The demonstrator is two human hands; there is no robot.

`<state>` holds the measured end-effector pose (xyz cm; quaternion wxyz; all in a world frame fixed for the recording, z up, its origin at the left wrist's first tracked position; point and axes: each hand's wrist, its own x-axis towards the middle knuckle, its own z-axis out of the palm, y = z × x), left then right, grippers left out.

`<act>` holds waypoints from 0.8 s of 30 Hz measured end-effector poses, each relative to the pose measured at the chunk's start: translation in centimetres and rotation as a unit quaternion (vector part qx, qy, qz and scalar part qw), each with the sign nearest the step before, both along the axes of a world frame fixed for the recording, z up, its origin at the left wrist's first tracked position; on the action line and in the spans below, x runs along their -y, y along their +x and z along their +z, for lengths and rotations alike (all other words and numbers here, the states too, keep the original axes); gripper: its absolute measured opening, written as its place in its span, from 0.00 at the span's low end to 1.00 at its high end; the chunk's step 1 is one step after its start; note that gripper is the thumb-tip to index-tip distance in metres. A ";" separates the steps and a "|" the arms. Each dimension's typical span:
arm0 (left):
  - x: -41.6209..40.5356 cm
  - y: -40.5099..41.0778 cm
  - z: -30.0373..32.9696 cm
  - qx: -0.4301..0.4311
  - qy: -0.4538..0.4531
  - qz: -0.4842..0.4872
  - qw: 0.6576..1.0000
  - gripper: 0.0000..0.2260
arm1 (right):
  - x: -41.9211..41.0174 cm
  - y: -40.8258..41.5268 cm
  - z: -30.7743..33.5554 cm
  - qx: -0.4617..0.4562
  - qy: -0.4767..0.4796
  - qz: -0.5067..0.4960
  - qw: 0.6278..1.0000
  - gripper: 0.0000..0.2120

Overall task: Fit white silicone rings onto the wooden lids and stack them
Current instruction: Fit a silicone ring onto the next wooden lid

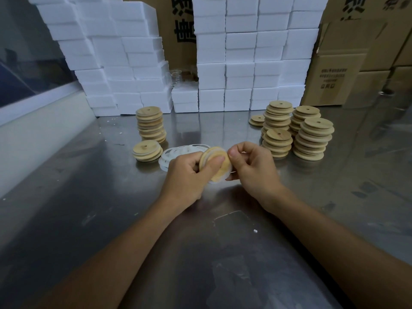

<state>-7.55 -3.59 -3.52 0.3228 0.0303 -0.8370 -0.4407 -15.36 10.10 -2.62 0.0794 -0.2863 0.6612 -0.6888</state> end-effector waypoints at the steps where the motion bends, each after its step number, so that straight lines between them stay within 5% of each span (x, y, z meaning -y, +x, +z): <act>1: 0.0 0.0 -0.1 0.009 0.003 -0.017 1.000 0.16 | -0.1 0.0 -0.1 -0.079 0.030 -0.027 0.996 0.07; 4: -0.1 0.1 -0.2 0.061 -0.001 -0.050 0.997 0.15 | -0.6 0.1 0.2 -0.276 0.090 -0.037 0.956 0.05; 8: -0.2 0.2 -0.2 0.095 0.011 -0.042 0.995 0.17 | -0.7 0.2 0.5 -0.376 0.105 -0.007 0.921 0.05; 14: -0.3 0.3 -0.1 0.056 -0.010 -0.024 0.998 0.18 | -0.2 0.3 0.1 -0.261 0.061 -0.037 0.963 0.08; 20: -0.4 0.4 0.1 0.042 -0.002 -0.036 0.998 0.19 | 0.2 0.1 0.5 -0.051 -0.001 0.006 0.999 0.09; 24: -0.3 0.3 0.0 0.039 0.009 -0.039 0.998 0.20 | 0.2 0.2 0.4 -0.026 -0.025 0.010 0.999 0.08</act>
